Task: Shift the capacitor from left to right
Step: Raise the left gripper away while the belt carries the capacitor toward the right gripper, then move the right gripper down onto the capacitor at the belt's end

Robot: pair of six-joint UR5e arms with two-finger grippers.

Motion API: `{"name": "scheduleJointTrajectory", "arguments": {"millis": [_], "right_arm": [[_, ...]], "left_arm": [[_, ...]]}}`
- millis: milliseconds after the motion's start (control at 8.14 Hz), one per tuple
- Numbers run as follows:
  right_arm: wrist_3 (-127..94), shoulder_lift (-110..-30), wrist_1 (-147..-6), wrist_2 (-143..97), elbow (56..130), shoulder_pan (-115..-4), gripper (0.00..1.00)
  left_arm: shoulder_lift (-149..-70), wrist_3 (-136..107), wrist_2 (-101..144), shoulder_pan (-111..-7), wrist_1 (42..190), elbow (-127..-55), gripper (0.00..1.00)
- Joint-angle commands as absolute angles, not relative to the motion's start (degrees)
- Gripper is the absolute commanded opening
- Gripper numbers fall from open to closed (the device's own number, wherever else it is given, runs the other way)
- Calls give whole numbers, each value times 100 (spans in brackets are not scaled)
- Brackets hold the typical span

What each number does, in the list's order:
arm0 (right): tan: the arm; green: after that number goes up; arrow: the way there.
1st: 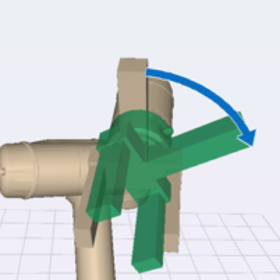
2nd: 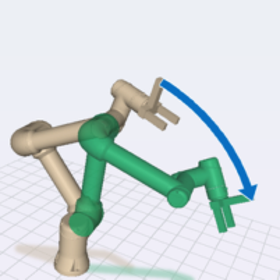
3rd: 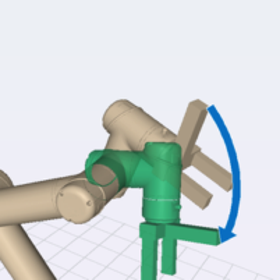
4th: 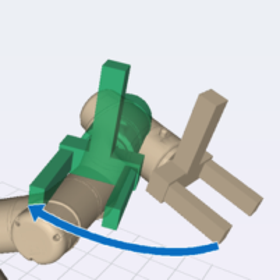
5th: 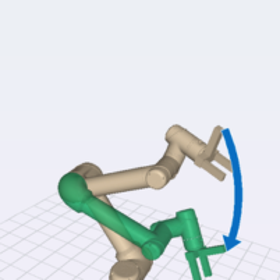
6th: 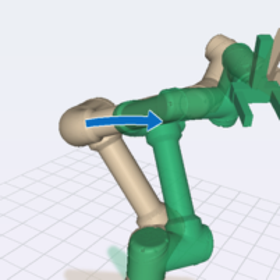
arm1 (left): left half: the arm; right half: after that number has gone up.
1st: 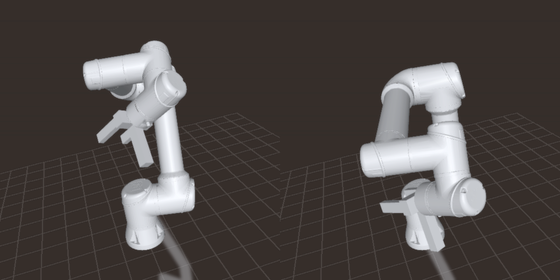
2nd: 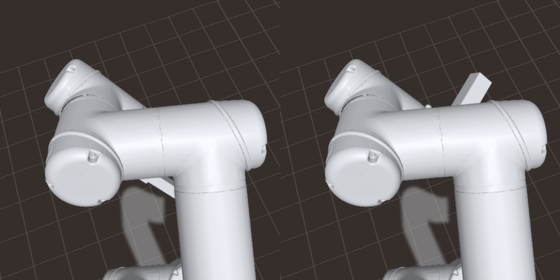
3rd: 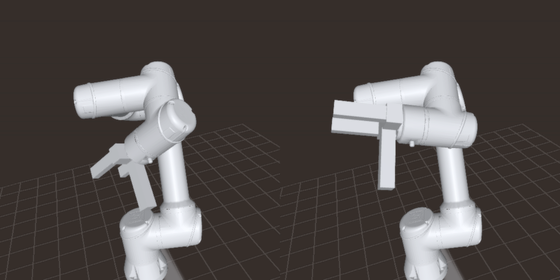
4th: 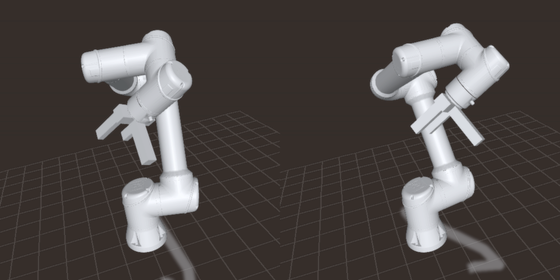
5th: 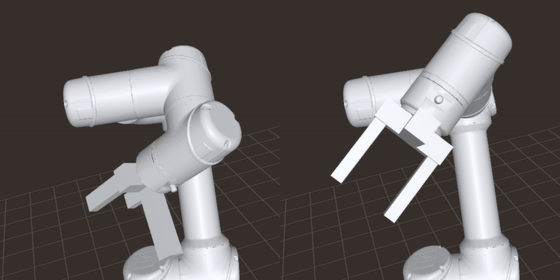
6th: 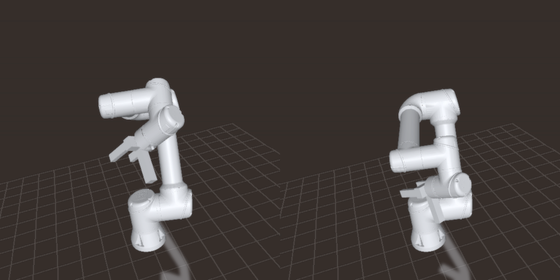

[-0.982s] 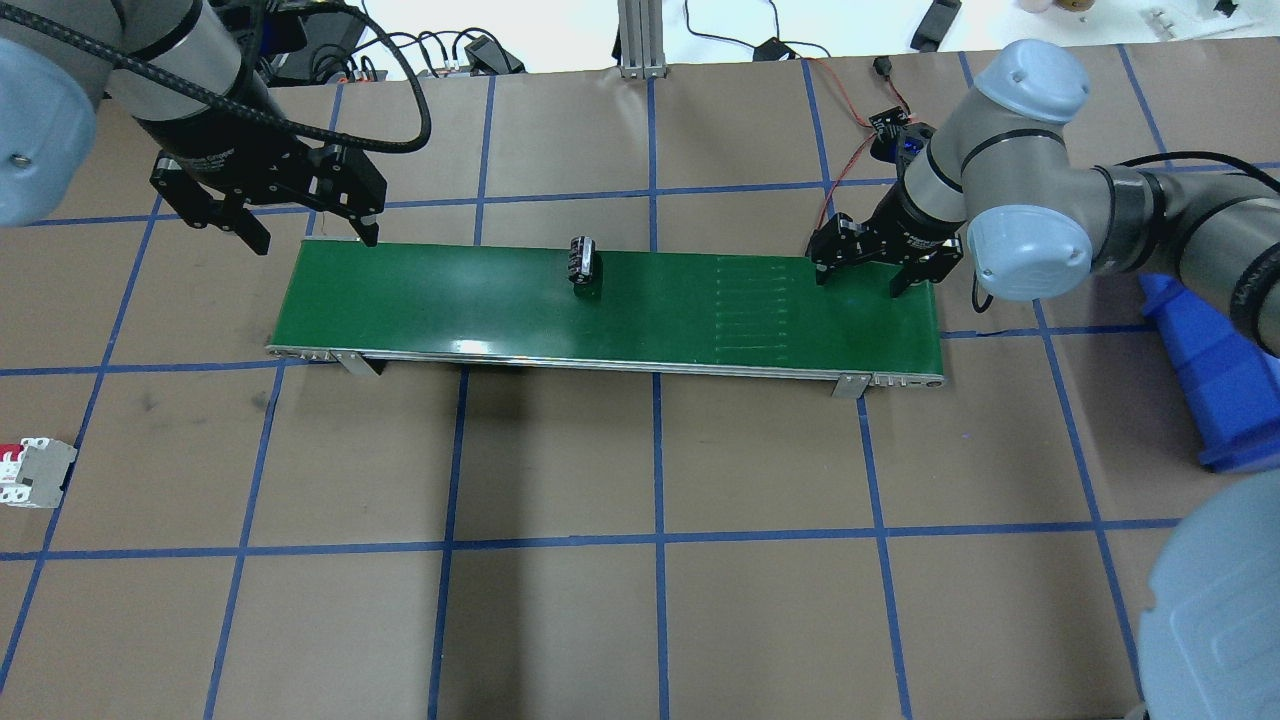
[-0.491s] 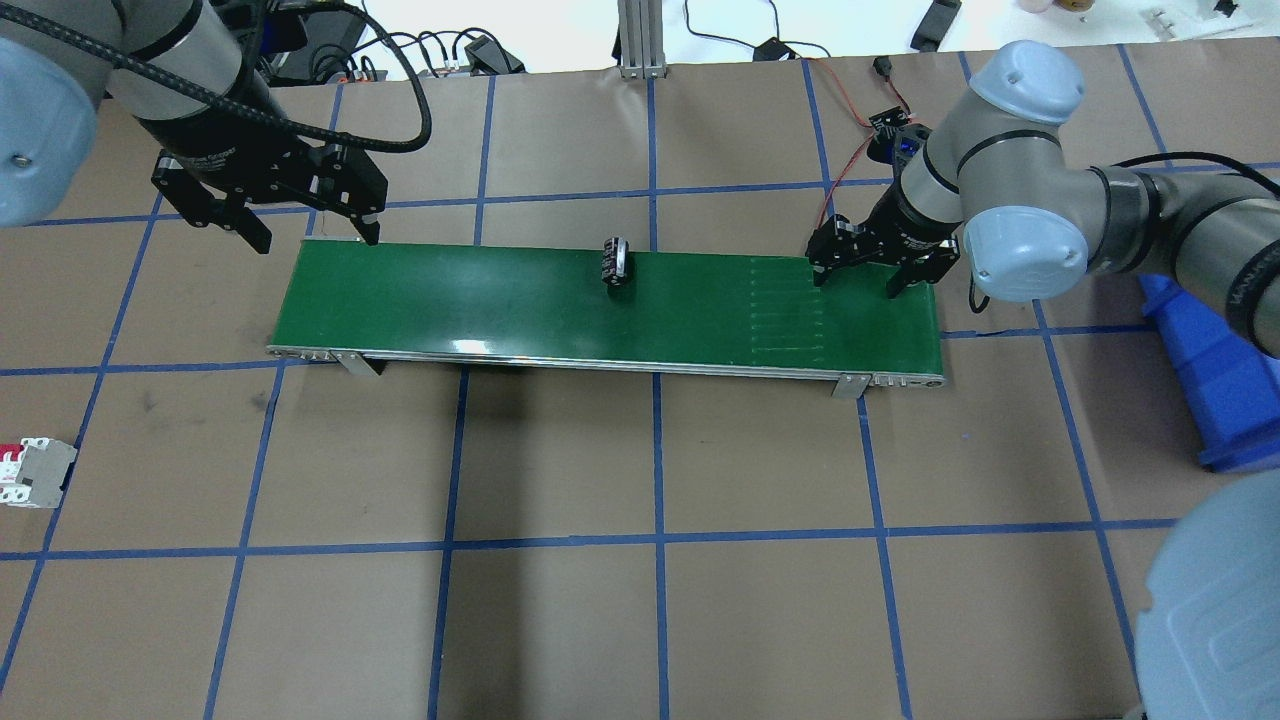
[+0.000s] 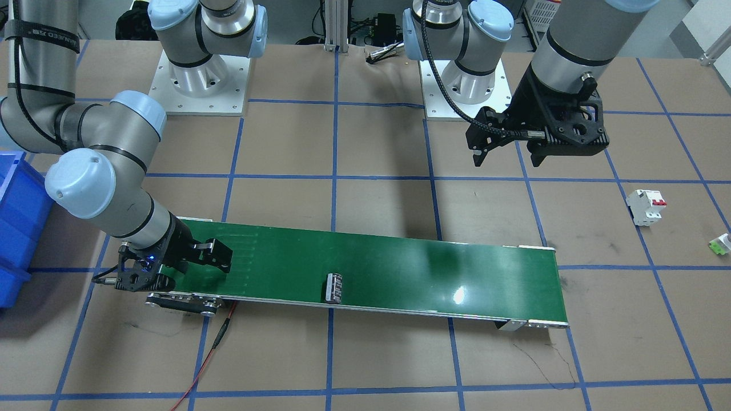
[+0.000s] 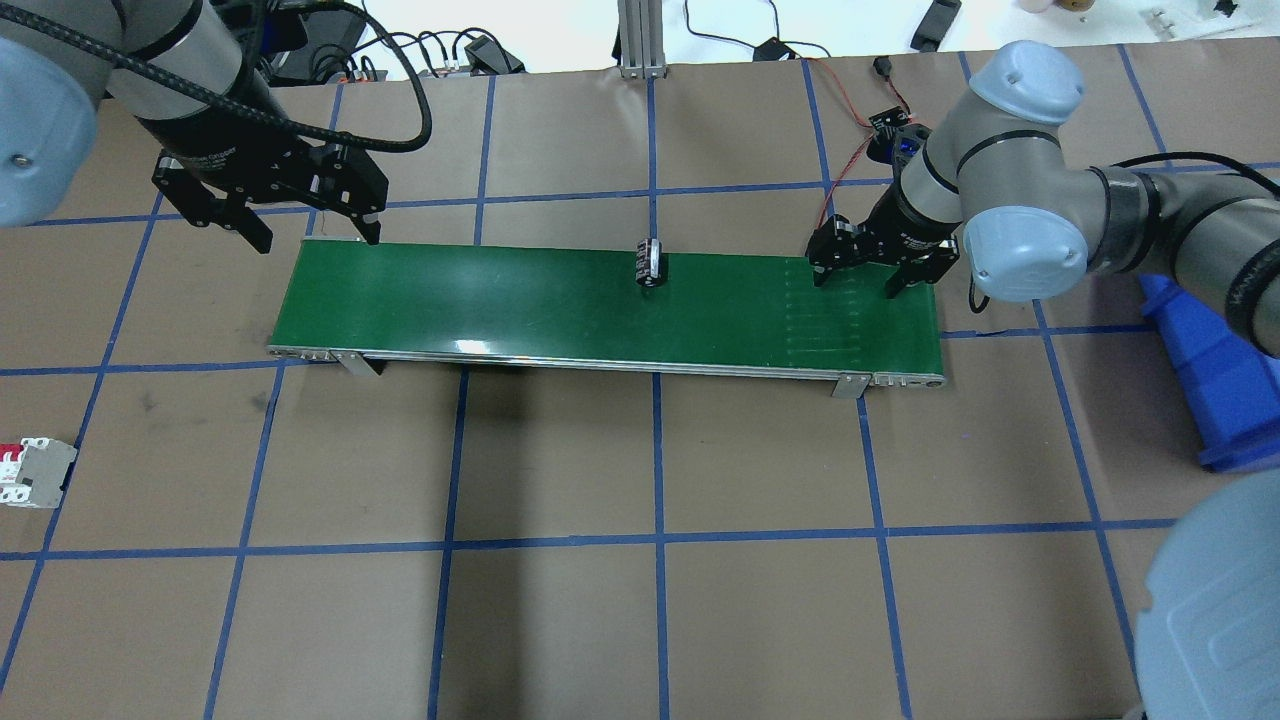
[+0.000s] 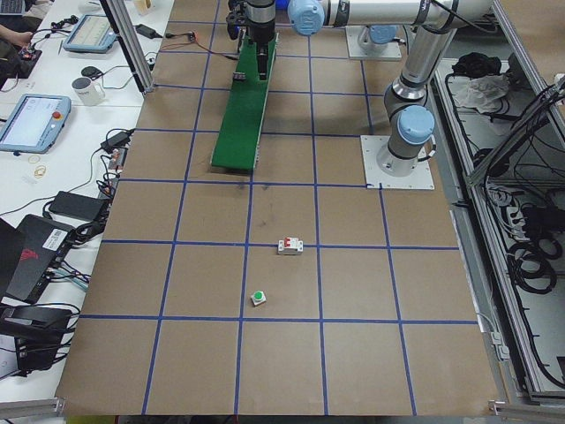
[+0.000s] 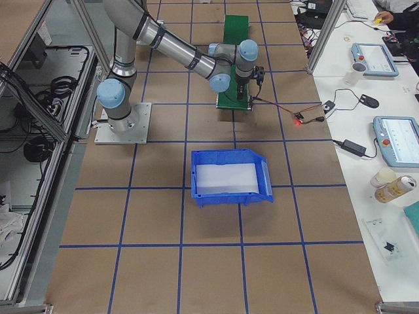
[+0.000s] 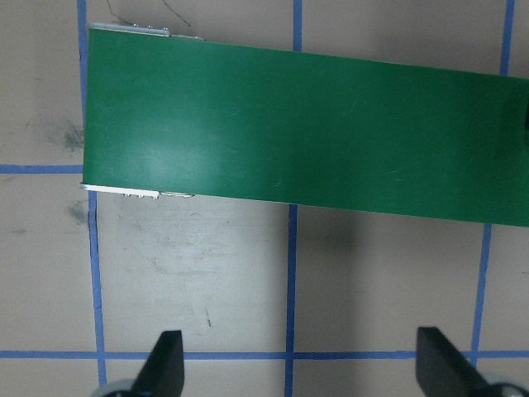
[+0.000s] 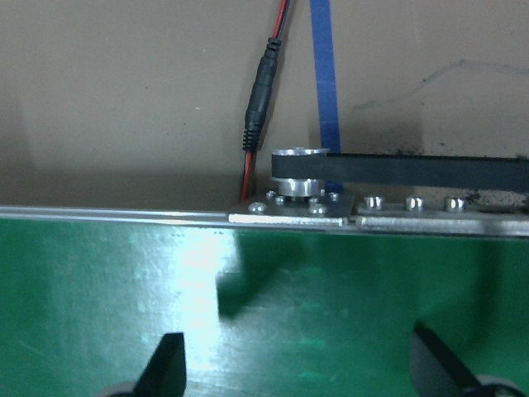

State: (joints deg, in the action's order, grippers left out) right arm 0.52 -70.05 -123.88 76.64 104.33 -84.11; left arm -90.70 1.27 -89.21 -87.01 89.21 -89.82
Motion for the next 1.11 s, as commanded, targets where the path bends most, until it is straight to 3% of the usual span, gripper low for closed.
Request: {"name": "scheduleJointTrajectory", "arguments": {"millis": [0,982], "right_arm": [[-174,-7014,-12445,7620,10433,-8437,94],[-974,-7014,-12762,7629,10293,-8956,95]], "left_arm": [[-9070,132,-8921,-8701,8921,-8982,100],[-9105,132,-8912,-8701,8912,-8982,100]]}}
